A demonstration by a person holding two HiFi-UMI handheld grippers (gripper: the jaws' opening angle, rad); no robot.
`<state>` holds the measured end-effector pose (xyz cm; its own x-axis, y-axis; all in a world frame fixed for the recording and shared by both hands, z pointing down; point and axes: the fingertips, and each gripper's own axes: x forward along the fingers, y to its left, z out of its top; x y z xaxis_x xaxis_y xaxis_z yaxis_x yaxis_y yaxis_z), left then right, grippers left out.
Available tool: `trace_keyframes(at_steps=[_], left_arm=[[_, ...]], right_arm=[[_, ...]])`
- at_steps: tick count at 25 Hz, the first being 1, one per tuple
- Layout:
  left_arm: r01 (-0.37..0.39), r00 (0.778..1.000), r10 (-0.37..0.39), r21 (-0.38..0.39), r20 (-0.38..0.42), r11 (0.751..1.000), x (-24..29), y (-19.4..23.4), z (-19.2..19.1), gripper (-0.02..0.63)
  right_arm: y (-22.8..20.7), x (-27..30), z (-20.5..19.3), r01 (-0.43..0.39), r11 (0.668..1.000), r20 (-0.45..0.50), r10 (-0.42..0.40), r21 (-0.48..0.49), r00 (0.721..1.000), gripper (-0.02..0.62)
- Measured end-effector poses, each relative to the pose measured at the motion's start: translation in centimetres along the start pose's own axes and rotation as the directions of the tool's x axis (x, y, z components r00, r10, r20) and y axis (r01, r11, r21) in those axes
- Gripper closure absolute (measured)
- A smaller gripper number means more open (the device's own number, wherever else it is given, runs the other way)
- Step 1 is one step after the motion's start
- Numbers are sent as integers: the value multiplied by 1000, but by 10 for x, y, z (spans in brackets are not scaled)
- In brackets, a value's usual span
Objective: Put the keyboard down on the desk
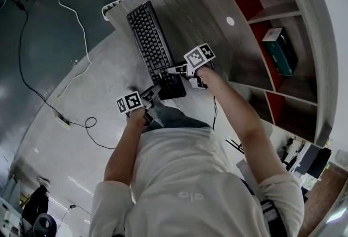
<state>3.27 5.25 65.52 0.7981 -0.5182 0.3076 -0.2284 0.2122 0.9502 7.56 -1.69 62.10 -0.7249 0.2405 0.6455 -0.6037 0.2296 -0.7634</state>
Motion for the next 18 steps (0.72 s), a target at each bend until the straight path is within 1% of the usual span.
trace_keyframes(at_steps=[3,5,7,12,18], left_arm=[[5,1000,-4,-17,24,1000,2,1,1,354],[20,999,-19,-25,37,999,5,-2,3,385],[27,998,-25,-28,49,999,8,-4,4,389],[17,997,-14,-41,72,999,13,-3,9,430],[18,996,-14,-46,89,999,16,-2,14,458]], right_arm=[[-2,0,6,4,1000,-38,-6,-31,999,488],[-3,1,12,5,999,-61,-8,-49,998,488],[-4,2,19,7,998,-79,-12,-65,997,488],[-18,5,31,53,993,-118,-66,-103,991,479],[-36,7,41,96,990,-91,-106,-100,990,448]])
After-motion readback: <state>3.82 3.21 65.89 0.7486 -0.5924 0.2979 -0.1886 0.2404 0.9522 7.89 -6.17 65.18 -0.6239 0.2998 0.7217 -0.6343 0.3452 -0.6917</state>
